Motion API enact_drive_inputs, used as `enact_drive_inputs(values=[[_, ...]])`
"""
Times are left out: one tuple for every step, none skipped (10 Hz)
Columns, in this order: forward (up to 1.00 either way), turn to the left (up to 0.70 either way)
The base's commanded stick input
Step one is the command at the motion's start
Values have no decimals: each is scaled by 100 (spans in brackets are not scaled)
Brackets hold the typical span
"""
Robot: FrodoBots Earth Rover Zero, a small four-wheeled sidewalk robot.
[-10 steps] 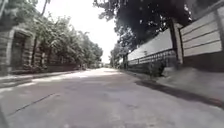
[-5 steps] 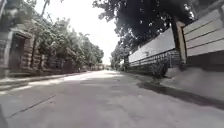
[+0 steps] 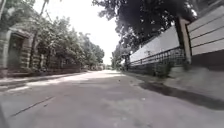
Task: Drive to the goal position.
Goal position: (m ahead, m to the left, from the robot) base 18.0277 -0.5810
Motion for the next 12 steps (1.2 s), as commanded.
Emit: enact_drive_inputs(values=[[50,0],[50,0],[50,0],[50,0],[50,0],[50,0],[50,0],[50,0],[50,0],[50,0],[50,0],[50,0]])
